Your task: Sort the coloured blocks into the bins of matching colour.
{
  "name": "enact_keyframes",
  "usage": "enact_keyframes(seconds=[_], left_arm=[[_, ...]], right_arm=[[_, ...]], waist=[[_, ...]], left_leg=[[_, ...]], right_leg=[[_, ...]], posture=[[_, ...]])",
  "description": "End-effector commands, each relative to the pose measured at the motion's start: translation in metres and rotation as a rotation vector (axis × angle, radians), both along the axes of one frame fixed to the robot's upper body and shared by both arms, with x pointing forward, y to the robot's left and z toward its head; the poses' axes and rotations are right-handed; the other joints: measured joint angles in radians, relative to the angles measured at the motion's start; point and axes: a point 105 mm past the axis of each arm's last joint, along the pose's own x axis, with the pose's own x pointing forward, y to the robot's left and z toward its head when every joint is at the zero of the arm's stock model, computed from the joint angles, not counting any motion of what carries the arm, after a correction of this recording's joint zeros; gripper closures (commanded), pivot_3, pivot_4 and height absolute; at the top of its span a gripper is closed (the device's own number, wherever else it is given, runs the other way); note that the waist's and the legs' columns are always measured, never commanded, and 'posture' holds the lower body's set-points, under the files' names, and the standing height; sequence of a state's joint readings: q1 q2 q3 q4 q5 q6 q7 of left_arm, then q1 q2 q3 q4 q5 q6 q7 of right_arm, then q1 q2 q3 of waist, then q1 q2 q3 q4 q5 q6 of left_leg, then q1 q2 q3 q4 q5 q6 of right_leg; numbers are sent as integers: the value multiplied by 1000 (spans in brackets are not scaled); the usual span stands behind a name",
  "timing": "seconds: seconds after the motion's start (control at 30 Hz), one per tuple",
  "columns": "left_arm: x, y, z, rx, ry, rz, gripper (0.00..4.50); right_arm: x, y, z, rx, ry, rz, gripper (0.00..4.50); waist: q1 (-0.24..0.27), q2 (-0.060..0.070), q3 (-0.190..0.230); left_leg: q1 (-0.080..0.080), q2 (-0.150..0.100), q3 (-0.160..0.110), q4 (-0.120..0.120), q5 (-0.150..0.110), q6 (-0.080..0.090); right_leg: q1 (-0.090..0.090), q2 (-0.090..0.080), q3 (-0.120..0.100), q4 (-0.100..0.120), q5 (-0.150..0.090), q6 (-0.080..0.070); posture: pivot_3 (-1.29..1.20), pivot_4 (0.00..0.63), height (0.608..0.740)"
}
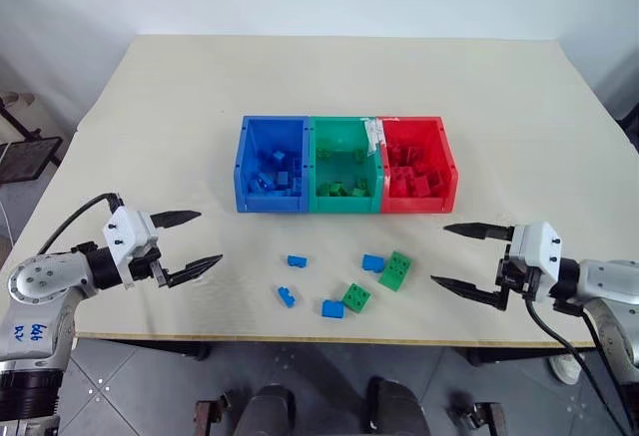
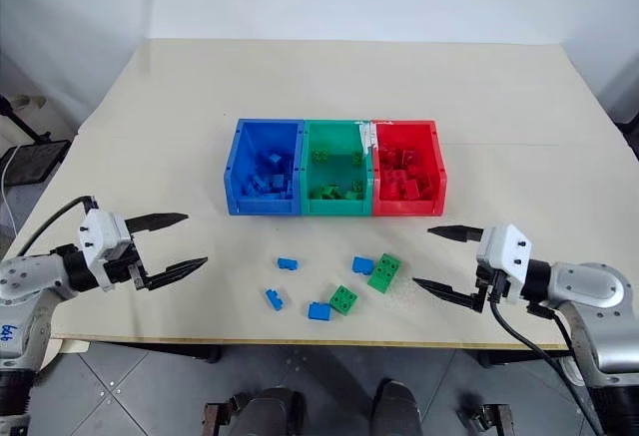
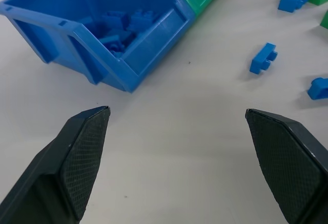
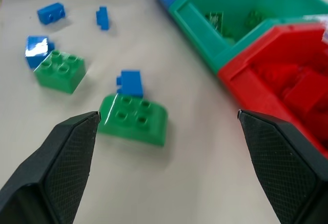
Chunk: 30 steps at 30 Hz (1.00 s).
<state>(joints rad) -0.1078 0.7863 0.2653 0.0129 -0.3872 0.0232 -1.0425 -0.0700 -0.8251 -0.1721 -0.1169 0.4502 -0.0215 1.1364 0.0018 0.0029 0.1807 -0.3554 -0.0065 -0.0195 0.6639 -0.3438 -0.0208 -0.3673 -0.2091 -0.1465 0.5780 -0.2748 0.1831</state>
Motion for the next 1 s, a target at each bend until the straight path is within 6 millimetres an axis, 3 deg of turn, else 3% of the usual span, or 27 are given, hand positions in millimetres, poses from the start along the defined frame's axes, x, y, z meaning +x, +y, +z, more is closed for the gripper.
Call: enact_keyframes(seconds=[0.03,0.2,0.37,0.5,0.6,0.7,1.0], left_arm=[[-2,-5,2,25,-3,-33,13],[-6,-41,3,-17,19,-153,13],[-19,-98,6,-99,2,-341,13],[-27,-126,6,-82,-45,-453,13],[-30,-128,5,-81,-47,-477,13],[-28,-114,-2,-60,-16,-434,13],[-31,-95,-10,-43,22,-390,13]], right_arm=[[-2,0,11,10,-52,-19,0],[-16,-26,8,-31,-23,-119,0],[-26,-56,-1,-91,41,-213,0],[-27,-59,-9,-130,87,-214,0],[-25,-37,-8,-95,136,-163,0],[-19,-5,-7,-71,231,-142,0],[7,46,-42,-162,339,-182,0]], waist=[[1,0,0],[18,0,0],[24,0,0],[21,0,0],[15,0,0],[11,0,0],[28,0,0]], left_leg=[[0,0,0,0,0,0],[0,1,0,0,0,0],[1,1,3,2,-1,1],[1,2,4,2,-1,0],[3,4,7,1,-2,-1],[3,5,8,1,-2,-1],[-3,4,7,3,-3,-1]], right_leg=[[0,0,0,0,0,0],[0,1,0,0,0,0],[1,1,3,-1,0,0],[0,3,5,-1,1,-1],[-1,6,9,-1,1,-1],[-2,7,10,-1,1,-2],[-7,7,11,-2,1,-2]], posture=[[0,150,740],[0,150,740],[0,150,740],[0,150,740],[0,150,740],[0,150,740],[0,150,740]])
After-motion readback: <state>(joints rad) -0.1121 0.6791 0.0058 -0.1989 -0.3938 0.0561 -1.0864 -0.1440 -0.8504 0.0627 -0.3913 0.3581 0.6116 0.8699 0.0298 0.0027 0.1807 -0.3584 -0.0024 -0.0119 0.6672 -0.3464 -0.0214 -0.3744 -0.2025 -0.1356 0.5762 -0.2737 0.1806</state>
